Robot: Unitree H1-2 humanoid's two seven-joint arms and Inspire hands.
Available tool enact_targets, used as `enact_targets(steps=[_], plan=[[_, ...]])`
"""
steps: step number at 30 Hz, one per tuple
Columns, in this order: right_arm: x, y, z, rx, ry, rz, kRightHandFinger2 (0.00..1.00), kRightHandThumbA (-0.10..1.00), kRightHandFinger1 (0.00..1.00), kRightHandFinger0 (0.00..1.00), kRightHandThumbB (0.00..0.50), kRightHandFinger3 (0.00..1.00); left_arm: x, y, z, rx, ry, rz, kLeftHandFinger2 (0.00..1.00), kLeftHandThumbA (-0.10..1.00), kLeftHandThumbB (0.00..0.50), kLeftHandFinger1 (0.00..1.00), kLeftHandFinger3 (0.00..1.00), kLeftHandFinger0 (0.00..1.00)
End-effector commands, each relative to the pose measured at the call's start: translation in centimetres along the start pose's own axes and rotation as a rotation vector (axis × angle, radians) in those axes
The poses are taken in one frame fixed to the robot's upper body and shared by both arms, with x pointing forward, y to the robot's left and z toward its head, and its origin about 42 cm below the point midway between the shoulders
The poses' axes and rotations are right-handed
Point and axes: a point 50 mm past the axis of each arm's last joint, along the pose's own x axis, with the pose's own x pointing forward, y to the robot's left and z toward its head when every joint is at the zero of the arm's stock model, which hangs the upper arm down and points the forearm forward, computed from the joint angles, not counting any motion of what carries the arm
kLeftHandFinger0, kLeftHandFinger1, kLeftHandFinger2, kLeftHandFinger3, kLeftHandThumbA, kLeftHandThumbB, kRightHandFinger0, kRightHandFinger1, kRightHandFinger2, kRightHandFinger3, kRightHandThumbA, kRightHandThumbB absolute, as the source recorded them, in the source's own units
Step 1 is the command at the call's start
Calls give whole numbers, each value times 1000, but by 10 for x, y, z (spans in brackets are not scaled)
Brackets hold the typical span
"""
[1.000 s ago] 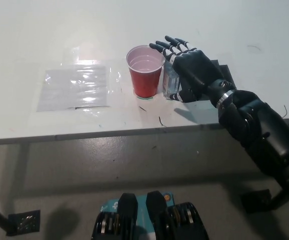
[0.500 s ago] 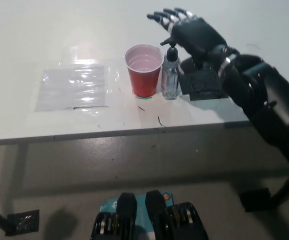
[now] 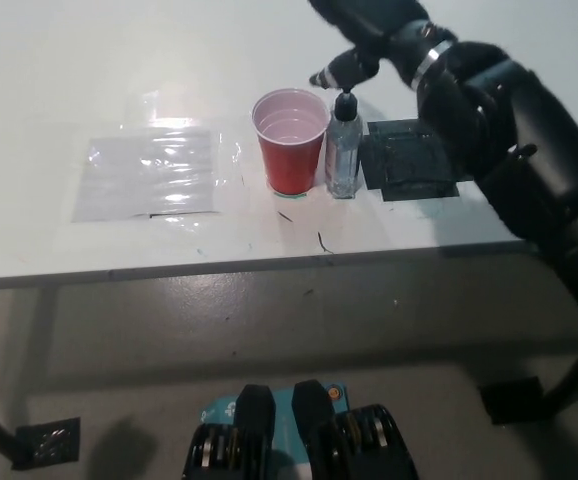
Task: The robot uses its right hand to press the hand soap kept in the middle of the table to get liquid hand soap out
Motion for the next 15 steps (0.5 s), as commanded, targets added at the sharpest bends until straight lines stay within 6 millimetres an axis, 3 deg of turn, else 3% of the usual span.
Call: enact_targets(steps=[1,4,7,11,15], plan=[[1,-63,-5,-47,-16,-124,1000,1000,1000,1000,471,1000,-7,11,3,7,6,33,1000,1000,93,1000,852,1000],[-6,-71,-10,-55,-13,-141,1000,1000,1000,1000,469,1000,-8,11,2,9,8,31,1000,1000,92,1000,856,1000],[-27,-82,-17,-47,6,-155,1000,1000,1000,1000,495,1000,-8,10,-1,3,13,29,1000,1000,84,1000,876,1000],[-56,-93,-20,-30,30,-189,1000,1000,1000,1000,455,1000,-9,10,-2,10,22,29,1000,1000,112,1000,911,1000],[-76,-98,-22,-24,55,-212,1000,1000,1000,1000,450,1000,-11,10,-2,2,20,35,1000,1000,83,1000,927,1000]])
